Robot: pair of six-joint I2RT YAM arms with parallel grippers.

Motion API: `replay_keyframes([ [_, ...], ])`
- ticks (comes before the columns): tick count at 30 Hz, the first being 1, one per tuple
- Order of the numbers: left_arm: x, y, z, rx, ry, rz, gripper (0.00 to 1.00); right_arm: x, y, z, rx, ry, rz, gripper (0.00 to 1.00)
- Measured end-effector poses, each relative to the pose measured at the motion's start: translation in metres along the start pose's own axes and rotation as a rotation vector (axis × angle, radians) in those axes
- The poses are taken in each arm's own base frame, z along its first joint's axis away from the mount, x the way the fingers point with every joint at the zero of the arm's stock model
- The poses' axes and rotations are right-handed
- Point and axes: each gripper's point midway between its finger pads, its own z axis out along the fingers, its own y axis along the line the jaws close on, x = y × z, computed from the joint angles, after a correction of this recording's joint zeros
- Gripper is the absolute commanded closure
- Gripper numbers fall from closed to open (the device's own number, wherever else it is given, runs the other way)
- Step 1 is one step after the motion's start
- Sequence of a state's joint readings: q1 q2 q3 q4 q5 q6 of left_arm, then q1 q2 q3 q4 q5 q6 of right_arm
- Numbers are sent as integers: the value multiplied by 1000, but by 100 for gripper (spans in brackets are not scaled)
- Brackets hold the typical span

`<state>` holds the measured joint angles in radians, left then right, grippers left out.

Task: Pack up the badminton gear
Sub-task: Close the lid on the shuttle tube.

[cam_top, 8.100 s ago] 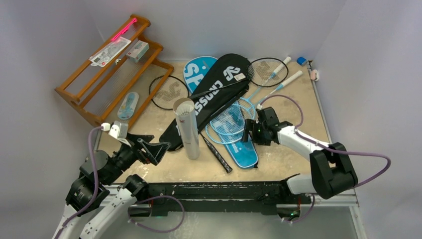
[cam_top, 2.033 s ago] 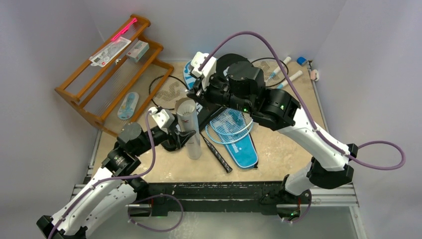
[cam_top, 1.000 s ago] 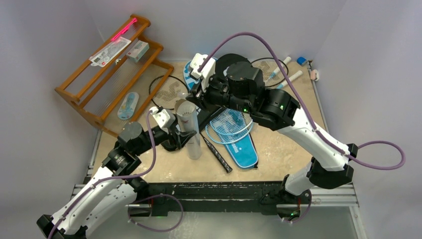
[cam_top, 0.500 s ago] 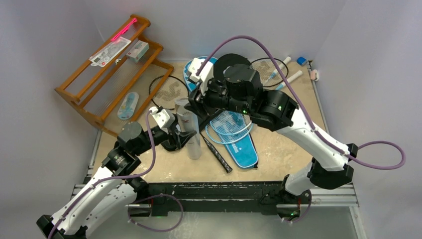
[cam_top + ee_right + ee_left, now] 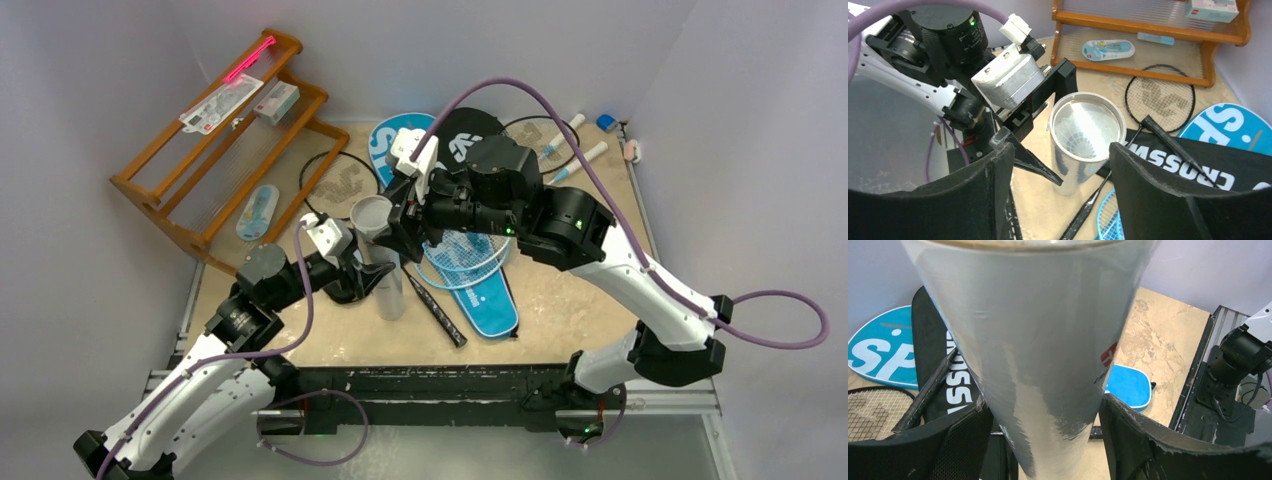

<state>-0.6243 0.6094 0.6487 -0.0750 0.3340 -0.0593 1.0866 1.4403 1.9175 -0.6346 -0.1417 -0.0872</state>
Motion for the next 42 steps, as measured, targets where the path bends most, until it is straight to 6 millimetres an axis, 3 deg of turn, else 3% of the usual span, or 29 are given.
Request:
replay_keyframes([
  [5, 0, 0, 0, 0, -1, 0, 28, -1, -3, 1, 20, 10, 37, 52],
  [10, 0, 0, 0, 0, -1, 1, 28, 0, -8, 13, 46, 24, 64, 82],
  [14, -1, 0, 0, 0, -1, 0, 28, 3, -10, 17, 55, 35, 74, 93],
  [19, -1, 0, 0, 0, -3, 1, 28, 4, -12, 19, 67, 26, 76, 96],
  [26, -1, -1, 0, 4, -2, 0, 28, 24, -10, 20, 71, 40, 105, 97],
  [38, -1, -1, 0, 4, -1, 0, 28, 24, -13, 21, 89, 35, 114, 97],
  [42, -1, -1, 0, 4, 0, 0, 28, 14, -16, 18, 103, 14, 111, 100],
])
